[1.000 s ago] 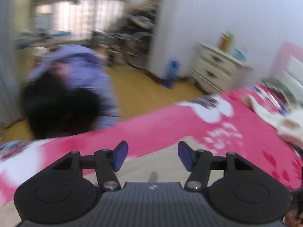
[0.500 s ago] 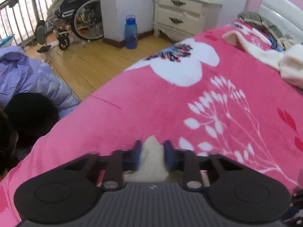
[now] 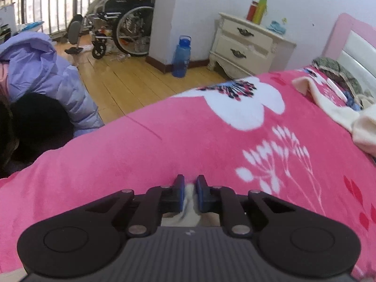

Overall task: Fold clothes
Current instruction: 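Grasp the folded trousers with the right tool and move them aside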

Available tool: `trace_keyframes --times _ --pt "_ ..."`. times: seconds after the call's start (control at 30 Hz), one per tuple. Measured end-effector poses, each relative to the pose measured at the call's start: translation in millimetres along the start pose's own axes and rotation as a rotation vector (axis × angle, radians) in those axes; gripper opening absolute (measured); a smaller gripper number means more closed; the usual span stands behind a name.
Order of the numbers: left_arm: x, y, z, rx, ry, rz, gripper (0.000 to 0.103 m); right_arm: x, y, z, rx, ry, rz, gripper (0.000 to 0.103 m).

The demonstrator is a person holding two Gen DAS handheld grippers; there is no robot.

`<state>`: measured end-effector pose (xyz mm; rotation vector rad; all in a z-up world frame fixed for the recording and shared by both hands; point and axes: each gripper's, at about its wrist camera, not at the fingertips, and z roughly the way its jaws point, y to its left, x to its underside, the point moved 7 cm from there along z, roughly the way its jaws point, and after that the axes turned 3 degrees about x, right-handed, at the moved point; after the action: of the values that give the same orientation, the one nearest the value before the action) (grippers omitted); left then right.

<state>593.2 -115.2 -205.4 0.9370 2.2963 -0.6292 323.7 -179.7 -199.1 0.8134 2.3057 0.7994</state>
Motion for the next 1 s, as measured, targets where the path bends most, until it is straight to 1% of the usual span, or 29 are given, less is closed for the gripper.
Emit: trace_keyframes --times 0.1,0.23,0.27,0.3,0.33,0.4,0.43,0.53,0.57,0.6,0.67,0.77,0.8,0.87,0.9,0.97,1.0 --pt "-1.5 2.9 2.4 -0.033 -0.024 -0.021 0.010 8.6 -1.3 -3.6 0.007 0.018 0.018 0.008" --pt "-8.5 12.9 -2.5 -0.029 -0.043 -0.100 0.012 17.3 -5.3 -16.2 0.039 0.040 0.022 0.014" --pt "-10.6 15.4 -6.9 -0.042 -0.054 -0.106 0.021 19.2 -7.6 -19.4 0.059 0.050 0.019 0.014" --pt "-12.3 18.3 -12.0 -0.056 -0.066 -0.108 0.028 21.4 -12.3 -21.8 0.096 0.069 0.017 0.014" --pt "-13.6 21.9 -18.2 -0.070 -0.079 -0.112 0.038 23.1 -17.1 -25.3 0.129 0.082 0.015 0.013" --pt "-15.7 31.0 -33.7 -0.096 -0.106 -0.127 0.040 19.7 -22.4 -36.8 0.160 0.069 0.004 0.014" --pt "-15.4 34.6 -42.8 -0.102 -0.110 -0.133 0.040 14.4 -21.4 -42.4 0.181 0.046 -0.018 0.015" --pt "-10.5 43.6 -78.7 -0.128 -0.123 -0.140 0.047 -5.5 -5.6 -49.5 0.213 -0.026 -0.132 0.016" --pt "-5.4 44.8 -94.5 -0.133 -0.134 -0.147 0.051 -11.1 4.5 -47.0 0.198 -0.040 -0.174 0.016" --pt "1.2 45.6 -109.4 -0.129 -0.137 -0.160 0.052 -14.8 16.0 -41.9 0.176 -0.043 -0.219 0.016" --pt "18.8 48.5 -138.8 -0.119 -0.137 -0.198 0.053 -16.2 42.9 -25.6 0.139 -0.036 -0.338 0.016" --pt "55.1 51.0 -180.4 -0.109 -0.142 -0.259 0.052 -3.7 73.0 -1.4 0.108 -0.011 -0.569 0.015" --pt "70.2 50.6 -192.3 -0.111 -0.143 -0.275 0.052 2.6 75.2 6.0 0.119 0.015 -0.637 0.015" --pt "99.6 48.3 -206.0 -0.112 -0.114 -0.278 0.052 12.8 64.4 14.1 0.182 0.063 -0.713 0.013" --pt "114.4 47.7 -209.5 -0.122 -0.090 -0.269 0.052 15.1 55.9 11.7 0.204 0.076 -0.715 0.013" --pt "141.4 50.4 -213.7 -0.162 -0.053 -0.254 0.052 15.6 34.4 -1.5 0.259 0.100 -0.673 0.013" --pt "153.2 55.0 -215.5 -0.189 -0.038 -0.258 0.051 14.3 20.7 -9.2 0.335 0.111 -0.645 0.013"
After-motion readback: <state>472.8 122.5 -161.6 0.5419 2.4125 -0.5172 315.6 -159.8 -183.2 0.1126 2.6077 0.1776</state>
